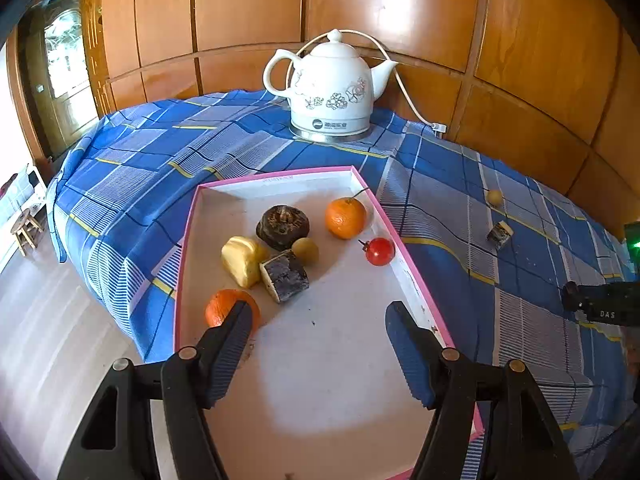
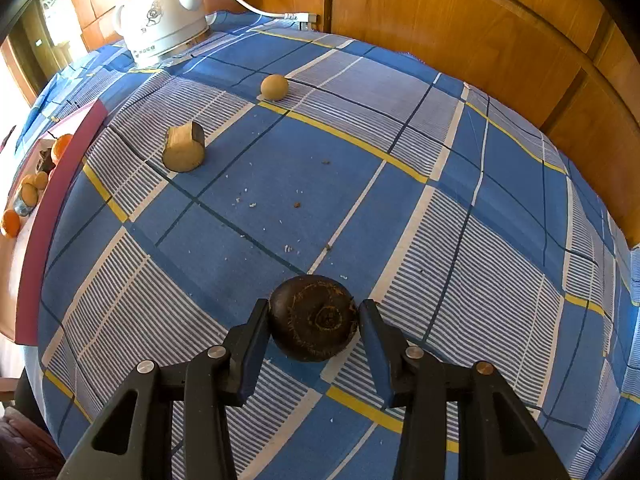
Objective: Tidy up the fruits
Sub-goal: 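Carry the dark round fruit into the tray and open the right gripper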
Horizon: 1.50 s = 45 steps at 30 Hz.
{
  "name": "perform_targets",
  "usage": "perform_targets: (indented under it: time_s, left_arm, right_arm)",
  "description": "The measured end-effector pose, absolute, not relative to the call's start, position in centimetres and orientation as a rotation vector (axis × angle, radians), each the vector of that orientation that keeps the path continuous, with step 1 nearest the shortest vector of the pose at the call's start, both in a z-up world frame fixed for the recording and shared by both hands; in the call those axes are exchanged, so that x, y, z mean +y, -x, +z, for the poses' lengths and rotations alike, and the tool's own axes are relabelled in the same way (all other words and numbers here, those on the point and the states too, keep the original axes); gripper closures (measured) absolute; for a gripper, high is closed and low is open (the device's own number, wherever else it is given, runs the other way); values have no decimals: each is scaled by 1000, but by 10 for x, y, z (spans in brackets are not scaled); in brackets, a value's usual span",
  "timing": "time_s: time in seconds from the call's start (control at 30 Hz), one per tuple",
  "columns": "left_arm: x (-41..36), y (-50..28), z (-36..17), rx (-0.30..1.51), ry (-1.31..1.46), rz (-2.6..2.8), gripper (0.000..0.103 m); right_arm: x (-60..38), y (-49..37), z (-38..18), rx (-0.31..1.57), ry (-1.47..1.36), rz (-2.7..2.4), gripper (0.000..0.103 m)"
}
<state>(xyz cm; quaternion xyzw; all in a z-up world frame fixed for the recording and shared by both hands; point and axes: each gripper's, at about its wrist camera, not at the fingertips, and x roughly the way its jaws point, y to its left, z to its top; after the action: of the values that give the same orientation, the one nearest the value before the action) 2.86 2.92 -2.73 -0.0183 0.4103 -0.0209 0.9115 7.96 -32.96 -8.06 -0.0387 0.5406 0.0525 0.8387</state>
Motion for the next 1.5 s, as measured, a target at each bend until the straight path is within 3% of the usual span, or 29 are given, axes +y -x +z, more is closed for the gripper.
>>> perform_targets:
  time_s: [0.57, 1.03, 1.5]
  left_arm:
    - [35, -26, -28, 838, 59, -44, 33]
    - [64, -26, -29, 825, 133, 1, 33]
    - [96, -22, -37, 832, 184, 61, 33]
  right_arm:
    - [-316, -74, -54, 1080, 22, 191, 58]
    - [-181, -60, -10, 983, 41, 537, 58]
    - [-80, -73, -21, 1027, 90, 685, 57]
